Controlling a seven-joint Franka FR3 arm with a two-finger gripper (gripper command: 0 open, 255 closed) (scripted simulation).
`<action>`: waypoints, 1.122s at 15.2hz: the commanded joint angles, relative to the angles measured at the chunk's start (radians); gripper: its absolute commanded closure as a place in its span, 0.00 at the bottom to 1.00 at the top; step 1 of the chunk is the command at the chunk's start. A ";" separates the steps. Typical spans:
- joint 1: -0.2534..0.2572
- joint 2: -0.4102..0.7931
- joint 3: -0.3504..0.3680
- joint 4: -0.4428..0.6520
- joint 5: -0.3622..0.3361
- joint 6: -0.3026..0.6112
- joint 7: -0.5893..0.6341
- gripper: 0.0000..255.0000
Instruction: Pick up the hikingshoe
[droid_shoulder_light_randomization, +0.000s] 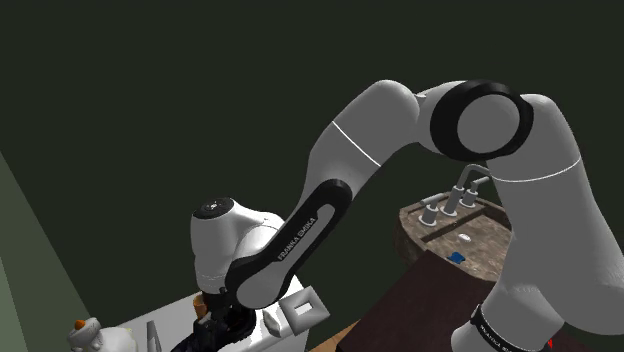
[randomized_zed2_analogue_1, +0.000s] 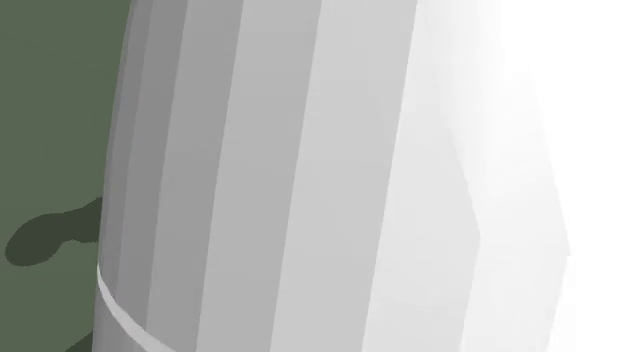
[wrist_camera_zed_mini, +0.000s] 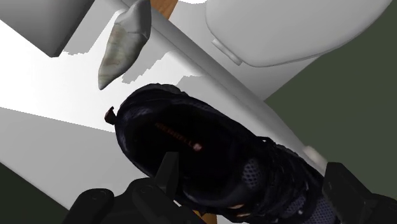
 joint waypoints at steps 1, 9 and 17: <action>0.007 0.021 -0.008 0.003 -0.008 0.019 0.006 0.00; 0.015 0.050 -0.018 0.011 -0.017 0.039 0.011 1.00; 0.009 0.028 -0.010 0.005 -0.010 0.023 0.007 1.00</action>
